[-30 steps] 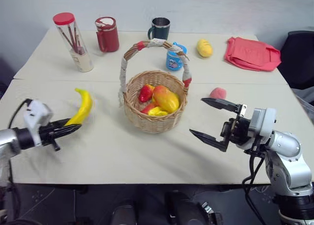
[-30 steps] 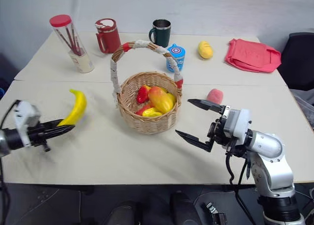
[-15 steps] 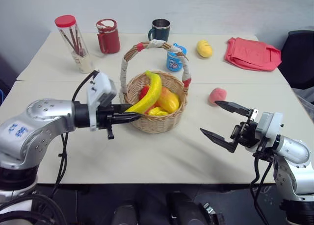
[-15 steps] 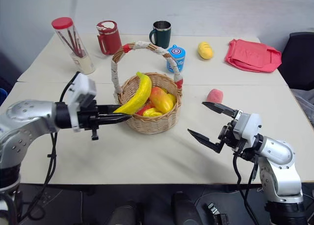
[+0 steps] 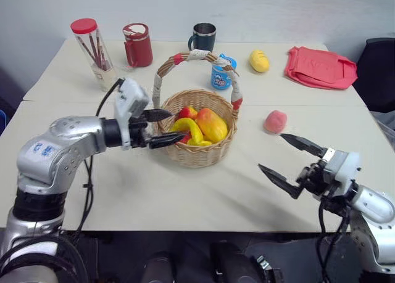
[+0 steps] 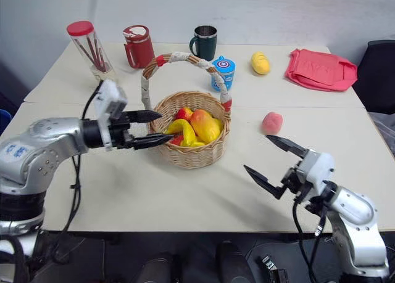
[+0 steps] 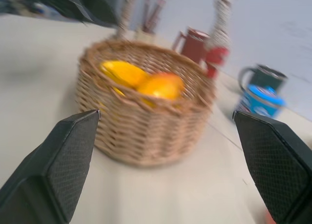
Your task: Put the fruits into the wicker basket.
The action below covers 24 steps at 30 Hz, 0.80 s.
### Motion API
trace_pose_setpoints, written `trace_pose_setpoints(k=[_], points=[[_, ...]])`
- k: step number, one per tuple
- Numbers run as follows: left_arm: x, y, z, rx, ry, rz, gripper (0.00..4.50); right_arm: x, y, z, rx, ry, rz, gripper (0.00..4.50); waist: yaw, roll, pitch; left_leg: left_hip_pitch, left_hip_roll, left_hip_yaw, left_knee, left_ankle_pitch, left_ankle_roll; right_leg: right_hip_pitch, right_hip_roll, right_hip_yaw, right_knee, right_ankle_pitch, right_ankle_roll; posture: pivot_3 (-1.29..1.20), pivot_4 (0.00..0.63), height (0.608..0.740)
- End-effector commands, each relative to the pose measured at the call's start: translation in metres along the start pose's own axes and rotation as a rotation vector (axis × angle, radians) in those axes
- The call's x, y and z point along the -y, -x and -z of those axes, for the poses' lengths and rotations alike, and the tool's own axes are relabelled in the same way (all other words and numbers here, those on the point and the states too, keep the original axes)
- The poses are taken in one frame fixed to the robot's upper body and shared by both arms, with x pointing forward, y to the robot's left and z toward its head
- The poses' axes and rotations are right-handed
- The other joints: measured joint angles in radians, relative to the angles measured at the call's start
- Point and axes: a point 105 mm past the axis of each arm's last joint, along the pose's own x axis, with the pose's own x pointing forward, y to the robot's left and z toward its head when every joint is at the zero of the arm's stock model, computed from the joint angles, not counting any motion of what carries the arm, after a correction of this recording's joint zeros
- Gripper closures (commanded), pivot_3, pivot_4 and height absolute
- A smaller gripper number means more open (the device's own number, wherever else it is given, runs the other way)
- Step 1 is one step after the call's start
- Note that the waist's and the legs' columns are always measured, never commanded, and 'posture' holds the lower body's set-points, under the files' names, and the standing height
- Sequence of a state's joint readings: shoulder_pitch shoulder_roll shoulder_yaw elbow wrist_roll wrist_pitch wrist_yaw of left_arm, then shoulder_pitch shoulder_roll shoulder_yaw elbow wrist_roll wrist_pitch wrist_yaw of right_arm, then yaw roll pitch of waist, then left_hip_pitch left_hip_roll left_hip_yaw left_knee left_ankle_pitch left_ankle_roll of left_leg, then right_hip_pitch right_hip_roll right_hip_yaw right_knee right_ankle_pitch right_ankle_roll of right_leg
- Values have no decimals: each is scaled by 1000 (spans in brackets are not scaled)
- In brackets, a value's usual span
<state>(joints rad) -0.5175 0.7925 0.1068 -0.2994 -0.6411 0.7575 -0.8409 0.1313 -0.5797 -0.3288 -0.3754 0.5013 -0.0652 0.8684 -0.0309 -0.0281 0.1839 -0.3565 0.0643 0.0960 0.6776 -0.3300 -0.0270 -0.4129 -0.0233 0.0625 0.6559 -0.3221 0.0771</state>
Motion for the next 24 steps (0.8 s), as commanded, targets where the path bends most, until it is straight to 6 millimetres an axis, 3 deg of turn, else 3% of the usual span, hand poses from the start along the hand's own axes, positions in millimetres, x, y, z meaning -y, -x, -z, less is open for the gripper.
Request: trace_pose_setpoints(k=[1,4,6,8,12,15,18,19,24], points=[[12,42,-19,133,-217,83,480,26,41,4,-44,4,180,0,1,0,0,0,0,0,0,0,0,0,0,0,-1,0,0,0,150,740],[8,62,-11,102,-263,83,480,37,78,26,-137,-40,297,0,2,0,0,1,0,0,0,-1,1,3,-1,-1,-2,0,-1,0,150,740],[9,71,-19,132,-250,90,300,39,96,40,-187,-78,335,0,4,0,0,2,-1,0,0,-4,8,5,-2,-1,-3,0,-1,0,150,740],[10,77,-32,163,-240,69,14,40,108,51,-227,-91,354,0,2,0,0,3,-1,-1,0,-5,9,5,-2,-1,-3,0,0,0,150,740],[12,91,-37,139,-207,34,14,57,119,60,-236,-69,427,0,-9,0,0,3,-1,0,-3,-5,9,4,-2,0,-3,0,0,0,150,740],[11,100,-21,96,-137,2,14,83,87,63,-212,-23,396,0,-34,2,1,6,-1,4,-8,-4,8,4,-2,1,-3,0,0,0,150,740],[12,96,-18,114,-88,13,14,114,33,53,-130,-57,347,0,-55,2,4,11,-1,9,-11,-2,7,3,-2,1,0,1,1,0,150,740],[13,93,-16,117,-63,30,14,122,10,54,-140,-95,304,0,-58,2,4,11,-1,8,-11,-1,6,3,-1,2,0,1,1,0,150,740],[14,82,-9,114,-49,52,14,148,-62,64,-297,-181,233,0,-55,3,5,9,1,7,-14,4,-4,-1,1,8,1,-1,-2,0,150,740]])
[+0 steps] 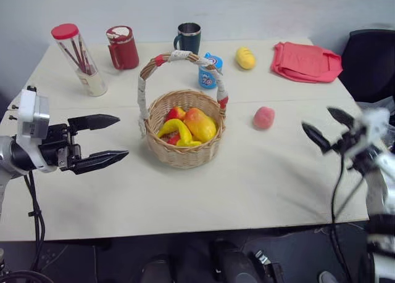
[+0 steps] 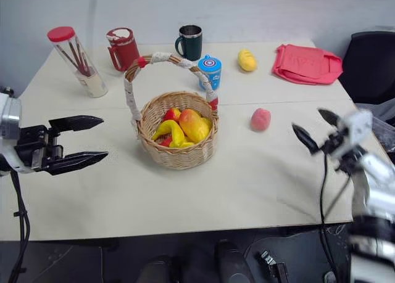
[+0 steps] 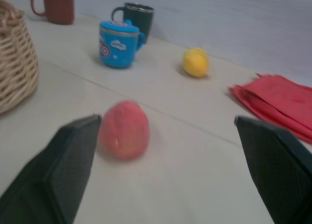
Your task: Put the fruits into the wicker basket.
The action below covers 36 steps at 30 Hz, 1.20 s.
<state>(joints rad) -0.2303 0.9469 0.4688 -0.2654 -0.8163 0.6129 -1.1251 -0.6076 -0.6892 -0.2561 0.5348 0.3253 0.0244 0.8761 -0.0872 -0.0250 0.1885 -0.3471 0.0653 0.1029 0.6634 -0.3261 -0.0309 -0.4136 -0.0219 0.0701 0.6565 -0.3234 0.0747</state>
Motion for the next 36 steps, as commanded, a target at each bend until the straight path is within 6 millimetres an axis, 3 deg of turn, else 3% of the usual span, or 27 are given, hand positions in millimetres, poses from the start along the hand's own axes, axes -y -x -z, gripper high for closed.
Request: trace_pose_setpoints(k=[1,5,11,14,20,24,26,29,31,33,36], points=[[5,-9,-2,6,-21,26,14,2,-37,5,-127,-90,-13,0,2,0,0,-4,0,-1,0,0,0,-3,0,-1,0,0,0,0,150,740],[11,-17,-3,30,-40,41,14,-5,-69,5,-235,-127,-39,0,2,0,0,-18,0,0,2,1,-1,-17,-1,0,2,0,0,0,150,740],[16,-18,-7,51,-46,27,14,-9,-74,25,-365,-126,-34,0,-1,0,0,-25,-1,-1,3,0,0,-21,-4,-3,2,0,0,0,150,740],[18,-17,-5,44,-39,19,0,-16,-73,26,-372,-183,-101,563,-3,0,0,-23,-1,-1,5,0,0,-19,-3,-2,2,0,1,0,150,740],[18,-15,-1,44,-23,0,0,-7,-64,2,-271,-239,-155,2429,-2,0,0,-21,-1,-3,12,2,0,-16,-2,-3,6,1,2,0,150,740],[17,-14,4,39,-11,-12,0,-13,-45,-18,-245,-270,-328,2516,2,0,0,-23,-1,-5,12,1,1,-16,-3,-5,5,1,2,0,150,740],[16,-12,6,42,-5,-23,0,-33,-34,-41,-195,-252,-500,2516,4,0,0,-23,-1,-6,11,1,1,-16,-3,-6,4,1,2,0,150,740],[13,-8,10,38,9,-42,0,-89,-13,-81,-118,-270,-766,2516,3,1,0,-24,0,-7,10,1,1,-17,-3,-7,4,1,2,0,150,740],[11,-6,13,36,20,-58,0,-123,-6,-97,-92,-292,-863,2516,-3,1,1,-23,1,-8,9,1,0,-17,-3,-7,5,1,2,0,150,740],[9,-4,16,40,32,-77,0,-148,-12,-104,-103,-322,-862,2516,-8,1,1,-22,1,-8,9,2,-1,-17,-2,-7,7,1,2,0,150,740],[6,-1,20,51,46,-112,0,-181,-40,-119,-23,-355,-774,2516,-7,-1,-1,-21,1,-11,9,1,1,-16,-2,-9,7,2,0,0,150,740]])
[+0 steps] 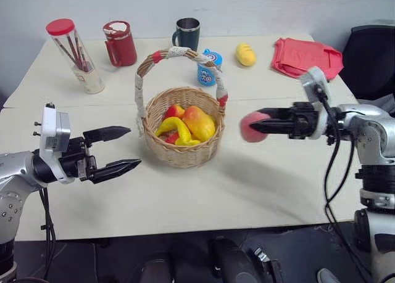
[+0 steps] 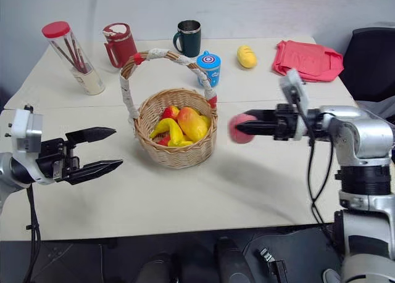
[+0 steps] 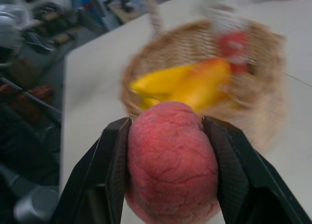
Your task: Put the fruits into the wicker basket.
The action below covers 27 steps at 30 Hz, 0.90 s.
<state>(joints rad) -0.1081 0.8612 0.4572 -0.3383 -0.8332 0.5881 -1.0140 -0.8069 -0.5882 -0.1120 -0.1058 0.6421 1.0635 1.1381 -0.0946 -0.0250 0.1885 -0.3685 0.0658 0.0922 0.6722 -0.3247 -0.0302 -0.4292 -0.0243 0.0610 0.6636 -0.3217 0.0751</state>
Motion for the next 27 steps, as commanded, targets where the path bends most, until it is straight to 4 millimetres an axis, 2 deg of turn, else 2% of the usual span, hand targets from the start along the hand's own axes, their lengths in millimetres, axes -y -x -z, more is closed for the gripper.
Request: trace_pose_setpoints(k=[1,3,6,8,9,13,15,16,17,19,22,25,27], points=[[-4,7,-5,33,-27,-60,0,-4,-41,-22,123,36,121,2516,0,-1,-1,0,0,0,0,0,0,0,-1,0,0,0,0,0,150,740],[-4,7,-3,48,-20,-82,0,-7,-63,-28,199,55,159,2516,1,-1,-1,-2,-1,0,-1,2,-2,-2,-1,0,0,0,0,0,150,740],[-2,6,1,68,-6,-107,0,-6,-94,-22,223,85,221,2516,9,-1,-1,-4,-1,1,-3,2,-2,-5,-1,0,-1,0,0,0,150,740],[0,5,3,71,0,-113,0,-3,-106,-17,210,128,247,2516,12,-3,-2,-8,-2,0,-4,2,-2,-7,-2,-1,-1,0,0,0,150,740],[1,5,4,72,1,-114,0,-3,-109,-16,206,133,244,1864,12,-4,-2,-10,-2,0,-3,2,-1,-8,-3,-1,-1,0,0,0,150,740],[2,6,3,78,4,-129,0,-11,-111,-21,251,195,186,633,9,-5,-3,-13,-3,2,-2,1,0,-11,-5,-2,-2,0,0,0,150,740],[2,8,3,77,2,-135,0,-38,-95,-20,286,158,-45,24,11,-5,-3,-15,-2,1,-1,1,0,-14,-4,-3,-1,0,0,0,150,740],[2,9,3,76,1,-137,0,-49,-86,-18,291,147,-139,24,13,-5,-3,-15,-2,1,-1,1,0,-14,-4,-3,-1,0,0,0,150,740],[2,9,3,76,1,-138,0,-51,-76,-15,299,155,-166,24,13,-5,-3,-16,-2,0,-1,1,0,-14,-3,-4,-1,0,0,0,150,740],[3,9,2,76,-2,-139,0,-36,-58,0,247,169,-99,24,12,-5,-3,-16,-2,0,-1,1,0,-14,-4,-4,-1,0,0,0,150,740],[5,9,0,80,-11,-138,0,-26,-22,20,143,186,-99,24,17,-5,-3,-16,-3,0,3,0,3,-13,-4,-4,-3,0,0,0,150,740],[6,11,-3,85,-16,-137,0,12,6,14,120,240,52,24,10,-5,-3,-16,-3,1,7,-4,9,-12,-4,-3,-2,1,2,0,150,740],[6,11,-3,87,-18,-133,0,33,13,7,108,294,101,24,4,-5,-3,-14,-2,4,8,-4,9,-12,-2,-2,-1,3,2,0,150,740]])
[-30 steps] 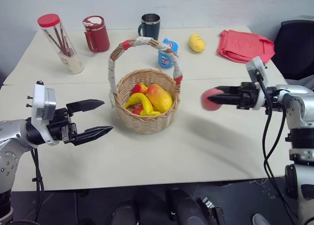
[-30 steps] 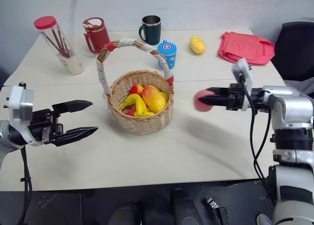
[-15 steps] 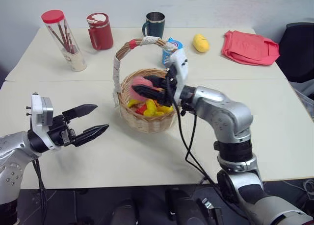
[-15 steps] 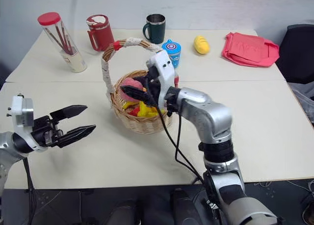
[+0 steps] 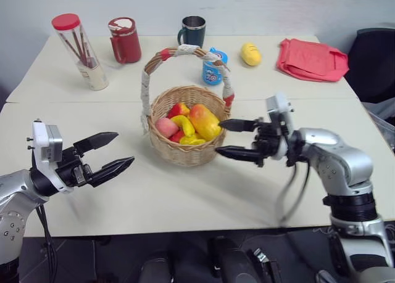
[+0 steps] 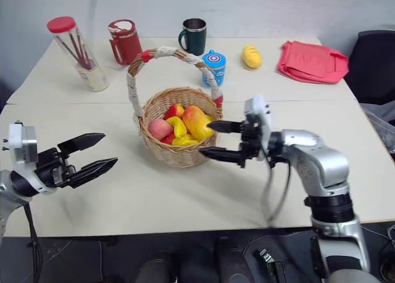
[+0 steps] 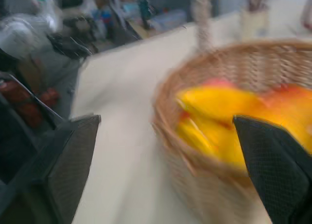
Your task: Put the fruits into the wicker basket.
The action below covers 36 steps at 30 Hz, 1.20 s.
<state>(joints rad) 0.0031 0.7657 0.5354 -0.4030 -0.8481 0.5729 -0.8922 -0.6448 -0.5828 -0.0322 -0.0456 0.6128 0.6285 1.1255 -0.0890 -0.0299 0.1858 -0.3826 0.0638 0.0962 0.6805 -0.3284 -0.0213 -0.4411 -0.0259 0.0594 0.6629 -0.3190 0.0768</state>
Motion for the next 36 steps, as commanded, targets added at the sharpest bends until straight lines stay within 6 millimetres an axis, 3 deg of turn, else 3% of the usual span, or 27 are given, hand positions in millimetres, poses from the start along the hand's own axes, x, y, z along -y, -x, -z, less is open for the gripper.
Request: trace_pose_setpoints(k=[1,5,8,12,16,21,22,25,29,34,36], points=[[7,0,-13,28,-54,31,0,35,10,-22,24,147,67,24,-4,0,0,1,0,1,0,0,0,0,1,0,0,0,0,0,150,740],[9,-4,-14,38,-55,50,0,57,-8,-23,-6,178,32,24,-8,1,1,3,1,1,-1,1,-2,0,2,1,1,0,-1,0,150,740],[8,-7,-14,38,-55,56,0,59,-35,-28,1,200,-56,24,-12,1,1,3,2,1,-3,4,-8,0,2,1,0,0,-2,0,150,740],[8,-9,-14,40,-58,58,0,52,-51,-32,5,176,-170,989,-17,2,1,2,2,2,-2,4,-8,0,1,1,0,0,-1,0,150,740],[9,-12,-13,42,-58,63,0,49,-39,-27,-11,153,-192,2362,-6,2,1,-2,2,-3,0,4,-8,0,-1,-1,1,0,-1,0,150,740],[8,-20,-9,47,-40,90,0,37,-3,-33,59,109,-148,4194,14,2,1,-3,1,-4,1,4,-7,0,-2,-2,0,0,-1,0,150,740],[8,-21,-8,47,-36,99,0,33,6,-32,57,111,-121,4318,19,2,1,-3,1,-4,1,4,-7,0,-2,-2,0,0,-1,0,150,740],[5,-30,-7,49,-27,135,0,29,39,-38,98,139,53,4309,30,2,1,-3,1,-3,1,4,-7,0,-2,-2,0,0,-1,0,150,740],[-2,-42,-6,53,-25,184,0,30,99,-65,254,173,380,4309,37,2,1,-3,0,-3,2,4,-7,-1,-1,-1,0,0,-1,0,150,740],[-9,-54,-5,48,-29,245,0,54,168,-58,193,319,777,4309,34,2,1,-3,-1,-1,2,5,-7,-1,1,-1,-1,0,0,0,150,740],[-10,-57,-5,49,-40,258,0,65,182,-47,156,332,859,4309,29,2,1,-2,-3,0,2,4,-7,-1,2,0,-1,1,0,0,150,740]])
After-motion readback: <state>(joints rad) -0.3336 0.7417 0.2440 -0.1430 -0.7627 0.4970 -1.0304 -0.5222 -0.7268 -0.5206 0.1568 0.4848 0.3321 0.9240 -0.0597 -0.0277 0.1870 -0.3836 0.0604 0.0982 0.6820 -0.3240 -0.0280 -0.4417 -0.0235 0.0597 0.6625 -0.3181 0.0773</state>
